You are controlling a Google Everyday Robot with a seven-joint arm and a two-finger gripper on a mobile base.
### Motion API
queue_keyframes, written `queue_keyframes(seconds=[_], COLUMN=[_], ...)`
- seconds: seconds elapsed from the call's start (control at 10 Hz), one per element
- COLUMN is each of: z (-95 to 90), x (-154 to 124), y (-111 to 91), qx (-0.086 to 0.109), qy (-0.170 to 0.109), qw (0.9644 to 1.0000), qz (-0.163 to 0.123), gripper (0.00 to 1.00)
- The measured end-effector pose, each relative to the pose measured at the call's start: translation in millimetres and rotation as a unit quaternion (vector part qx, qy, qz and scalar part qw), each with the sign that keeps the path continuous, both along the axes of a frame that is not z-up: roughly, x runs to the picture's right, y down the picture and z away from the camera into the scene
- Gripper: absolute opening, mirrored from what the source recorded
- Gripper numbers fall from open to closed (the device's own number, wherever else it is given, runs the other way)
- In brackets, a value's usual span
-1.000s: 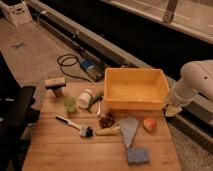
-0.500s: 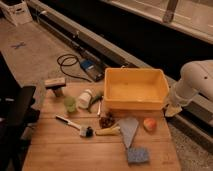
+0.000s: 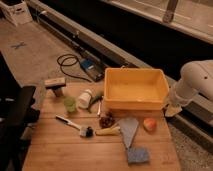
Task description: Place brush in plastic cup
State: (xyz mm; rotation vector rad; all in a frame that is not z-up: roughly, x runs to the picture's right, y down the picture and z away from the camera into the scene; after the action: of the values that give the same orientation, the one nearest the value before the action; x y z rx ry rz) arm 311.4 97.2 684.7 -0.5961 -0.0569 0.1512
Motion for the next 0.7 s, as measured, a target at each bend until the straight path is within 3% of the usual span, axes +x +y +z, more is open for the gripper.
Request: queue_keyframes(seconds=[0.5,0.7], z=[-0.2,-5.1], x=[0.9,-7.0], y=[-0.3,-9.2], qx=[0.000,0.007], qy=[0.003,-0.002], qw=[1.0000,0.9997], qz=[-0.001,-0.022], gripper=[0.54,0.54])
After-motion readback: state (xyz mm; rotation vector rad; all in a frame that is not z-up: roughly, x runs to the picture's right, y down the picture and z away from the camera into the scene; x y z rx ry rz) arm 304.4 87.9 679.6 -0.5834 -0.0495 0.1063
